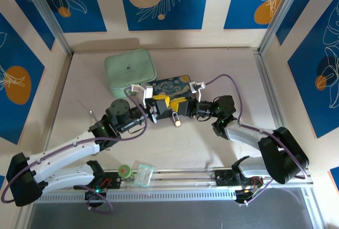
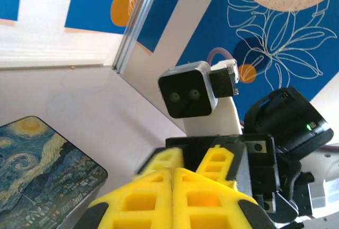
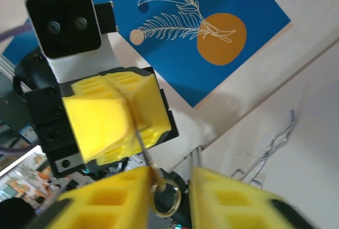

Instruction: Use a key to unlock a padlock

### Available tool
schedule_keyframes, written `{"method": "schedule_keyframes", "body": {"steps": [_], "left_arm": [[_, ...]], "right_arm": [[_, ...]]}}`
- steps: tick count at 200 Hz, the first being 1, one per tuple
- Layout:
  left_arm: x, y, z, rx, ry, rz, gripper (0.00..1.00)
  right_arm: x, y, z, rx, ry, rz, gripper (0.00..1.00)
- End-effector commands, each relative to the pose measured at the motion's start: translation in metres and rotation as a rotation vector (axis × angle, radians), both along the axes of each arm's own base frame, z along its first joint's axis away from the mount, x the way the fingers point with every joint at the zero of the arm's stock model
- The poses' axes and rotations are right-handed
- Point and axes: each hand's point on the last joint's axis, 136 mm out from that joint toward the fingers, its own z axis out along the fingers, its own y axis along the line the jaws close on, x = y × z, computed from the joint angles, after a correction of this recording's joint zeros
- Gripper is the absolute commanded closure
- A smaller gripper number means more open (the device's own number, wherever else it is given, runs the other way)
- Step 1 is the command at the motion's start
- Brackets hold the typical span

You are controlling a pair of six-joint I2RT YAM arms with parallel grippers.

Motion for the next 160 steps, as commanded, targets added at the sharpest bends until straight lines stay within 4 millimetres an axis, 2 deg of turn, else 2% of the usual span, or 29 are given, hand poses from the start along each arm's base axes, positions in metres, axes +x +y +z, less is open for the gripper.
{"method": "schedule_keyframes", "body": {"steps": [1,38,103,119,160], "left_arm": [[0.004,0.011,0.016,-0.091,-0.018,0.049,1.0],[0.004,0.003,0.012,-0.171,0.016,0.012,1.0],[0.01,0.007,-0.004,-0.134,0.045,0.055,1.0],[0.008,0.005,-0.005,-0.128,0.039,0.041,0.83],[0.012,0.008,-0.011,-0.087,0.044,0.063,0.66]], "right_arm": [[-0.003,0.0,0.013,0.039,-0.038,0.0,0.95],[-0.001,0.003,0.016,0.051,-0.035,0.005,0.95],[0.001,0.006,0.012,0.042,-0.002,0.011,0.98],[0.0,0.007,0.007,0.024,0.008,0.027,0.98],[0.0,0.008,0.001,0.013,0.034,0.035,0.99]]}}
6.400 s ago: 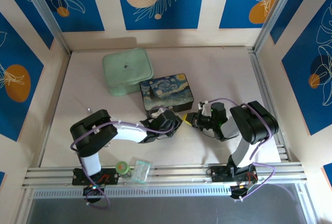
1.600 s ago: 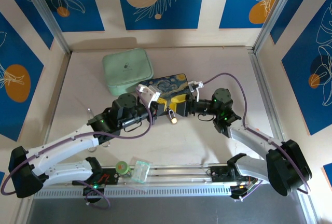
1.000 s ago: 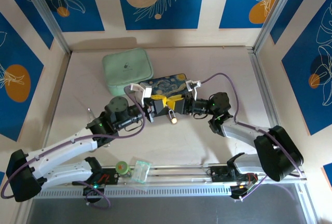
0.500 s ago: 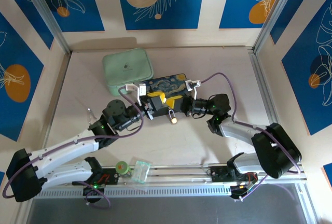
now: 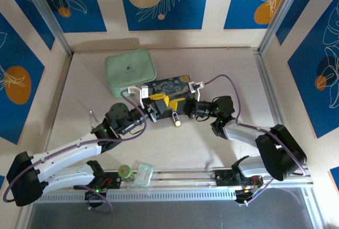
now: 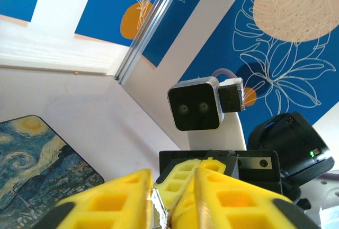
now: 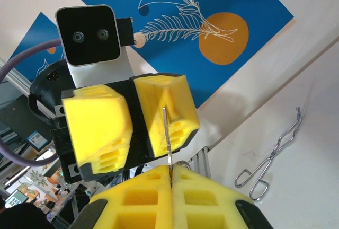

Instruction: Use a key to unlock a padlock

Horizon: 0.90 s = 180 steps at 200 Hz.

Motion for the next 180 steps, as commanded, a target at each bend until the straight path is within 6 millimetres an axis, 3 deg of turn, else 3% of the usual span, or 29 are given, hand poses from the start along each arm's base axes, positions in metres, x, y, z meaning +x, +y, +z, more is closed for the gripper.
{"method": "schedule_keyframes", "body": {"steps": [1,97,126,147,180], "left_arm": [[0.004,0.003,-0.004,0.015,0.004,0.015,0.65],[0.011,0.008,-0.014,-0.015,0.052,0.002,0.62],[0.008,0.002,-0.012,-0.053,0.054,-0.049,0.48],[0.009,0.006,-0.006,-0.101,0.062,-0.047,0.49],[0.002,-0.008,0.002,-0.133,0.078,-0.147,0.64]], "right_arm": [[-0.001,0.004,0.005,0.004,-0.01,0.023,0.99],[-0.002,0.002,0.005,0.012,0.002,0.034,1.0],[-0.003,0.002,0.006,0.017,0.008,0.047,1.0],[-0.003,0.002,0.006,0.016,0.015,0.053,1.0],[0.0,0.002,0.004,0.01,0.026,0.046,1.0]]}}
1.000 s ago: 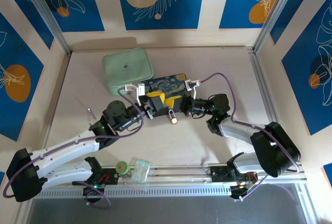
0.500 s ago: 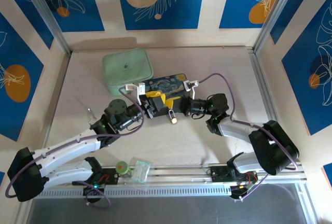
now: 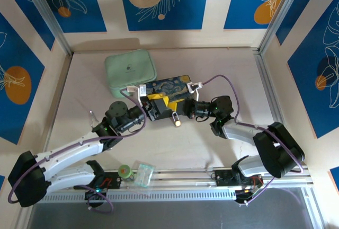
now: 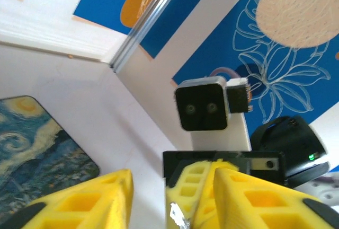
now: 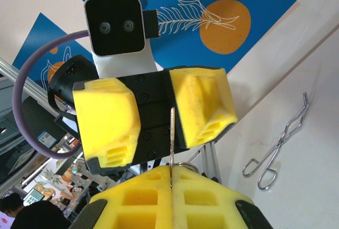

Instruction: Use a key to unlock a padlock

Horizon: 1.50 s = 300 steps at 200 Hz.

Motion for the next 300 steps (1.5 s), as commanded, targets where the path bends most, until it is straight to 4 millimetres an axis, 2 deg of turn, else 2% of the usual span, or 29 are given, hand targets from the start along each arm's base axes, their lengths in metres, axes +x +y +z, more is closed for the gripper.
{"method": "schedule_keyframes", "body": {"steps": [1,30,47,61,75,110,114,121,126,133,138,145,162,199,224,252,300], "left_arm": [[-0.007,-0.01,0.018,-0.072,-0.016,-0.093,0.64],[-0.009,-0.012,0.017,-0.088,-0.001,-0.116,0.73],[-0.008,-0.011,0.015,-0.082,0.005,-0.112,0.88],[-0.008,-0.01,0.016,-0.086,0.007,-0.11,0.96],[-0.008,-0.008,0.017,-0.091,0.007,-0.103,1.0],[-0.005,-0.007,0.015,-0.087,0.018,-0.086,1.0],[-0.003,-0.006,0.016,-0.091,0.021,-0.077,1.0],[-0.001,-0.005,0.015,-0.103,0.028,-0.059,1.0],[0.002,-0.002,0.016,-0.118,0.034,-0.04,1.0],[0.006,0.001,0.015,-0.149,0.051,-0.009,1.0],[0.01,0.003,0.015,-0.176,0.064,0.013,1.0],[0.013,0.005,0.017,-0.218,0.075,0.032,1.0],[0.016,0.006,0.028,-0.304,0.055,0.042,1.0],[0.017,-0.001,0.038,-0.303,0.043,0.037,1.0],[0.016,-0.001,0.033,-0.282,0.047,0.042,1.0],[0.015,0.0,0.03,-0.28,0.057,0.041,1.0],[0.01,-0.004,0.034,-0.29,0.048,0.014,1.0]], "right_arm": [[0.001,0.0,0.011,0.02,-0.031,0.009,1.0],[0.003,-0.002,0.009,0.018,-0.026,-0.005,1.0],[0.003,-0.003,0.008,0.017,-0.024,-0.011,1.0],[0.004,-0.005,0.007,0.013,-0.018,-0.017,1.0],[0.005,-0.007,0.005,0.007,-0.013,-0.024,1.0],[0.006,-0.009,0.008,0.004,-0.014,-0.041,0.99],[0.006,-0.01,0.01,0.006,-0.014,-0.045,0.95],[0.007,-0.01,0.011,0.008,0.002,-0.05,0.8],[0.009,-0.01,0.012,0.014,0.024,-0.057,0.56],[0.013,-0.011,0.012,0.028,0.074,-0.085,0.34],[0.015,-0.012,0.013,0.041,0.1,-0.102,0.26],[0.017,-0.012,0.016,0.064,0.109,-0.12,0.24],[0.019,-0.011,0.024,0.114,0.121,-0.161,0.25],[0.023,-0.003,0.03,0.102,0.114,-0.195,0.39],[0.022,-0.003,0.032,0.102,0.088,-0.198,0.47],[0.026,-0.002,0.024,0.086,0.101,-0.208,0.56],[0.033,0.006,0.027,0.092,0.094,-0.187,0.55]]}}
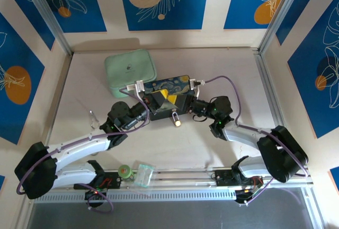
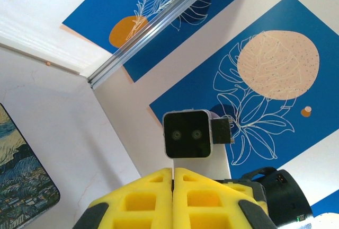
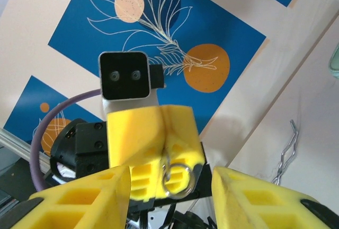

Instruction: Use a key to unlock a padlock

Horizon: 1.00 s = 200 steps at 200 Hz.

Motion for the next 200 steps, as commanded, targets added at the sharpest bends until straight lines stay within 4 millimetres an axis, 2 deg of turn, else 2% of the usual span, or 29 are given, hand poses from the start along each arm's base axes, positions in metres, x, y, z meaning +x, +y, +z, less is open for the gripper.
{"method": "schedule_keyframes", "body": {"steps": [1,15,31,51,67,111,125,187,200], "left_arm": [[-0.006,0.001,0.023,-0.062,-0.047,-0.013,1.0],[-0.006,0.0,0.023,-0.061,-0.045,-0.013,1.0],[-0.003,0.001,0.017,-0.043,-0.025,0.0,1.0],[-0.002,0.004,0.011,-0.033,-0.011,0.019,1.0],[-0.001,0.004,0.006,-0.023,-0.001,0.021,1.0],[0.002,0.0,-0.003,-0.013,0.025,0.016,1.0],[0.003,0.0,-0.006,0.0,0.031,0.019,1.0],[0.007,0.003,-0.015,0.047,0.059,0.049,1.0],[0.007,0.002,-0.015,0.05,0.061,0.045,1.0]], "right_arm": [[0.005,0.004,0.013,0.025,-0.044,-0.005,0.55],[0.005,0.004,0.012,0.034,-0.045,-0.006,0.57],[0.004,0.003,0.011,0.037,-0.049,-0.005,0.68],[0.003,0.002,0.007,0.032,-0.043,-0.006,0.69],[0.002,0.002,0.008,0.034,-0.051,-0.009,0.8],[0.002,0.006,0.008,0.033,-0.05,0.011,0.85],[0.002,0.005,0.007,0.032,-0.052,0.009,0.91],[0.0,0.004,-0.003,-0.002,-0.043,0.005,0.94],[-0.002,0.005,-0.003,-0.01,-0.045,0.016,0.89]]}}
